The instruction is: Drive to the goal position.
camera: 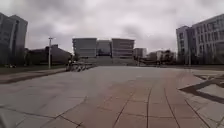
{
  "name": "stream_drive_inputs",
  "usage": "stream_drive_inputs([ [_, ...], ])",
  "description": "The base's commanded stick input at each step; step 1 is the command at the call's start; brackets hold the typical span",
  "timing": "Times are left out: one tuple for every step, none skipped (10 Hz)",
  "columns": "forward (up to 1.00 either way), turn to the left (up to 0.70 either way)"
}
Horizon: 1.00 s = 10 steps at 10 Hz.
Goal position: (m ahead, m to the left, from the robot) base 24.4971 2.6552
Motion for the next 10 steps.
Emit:
stream_drive_inputs([
  [1.0, 0.0],
  [1.0, -0.01],
  [1.0, -0.16],
  [1.0, 0.0],
  [1.0, -0.02],
  [1.0, -0.11],
  [1.0, -0.17],
  [1.0, -0.02],
  [1.0, 0.0],
  [1.0, -0.02],
])
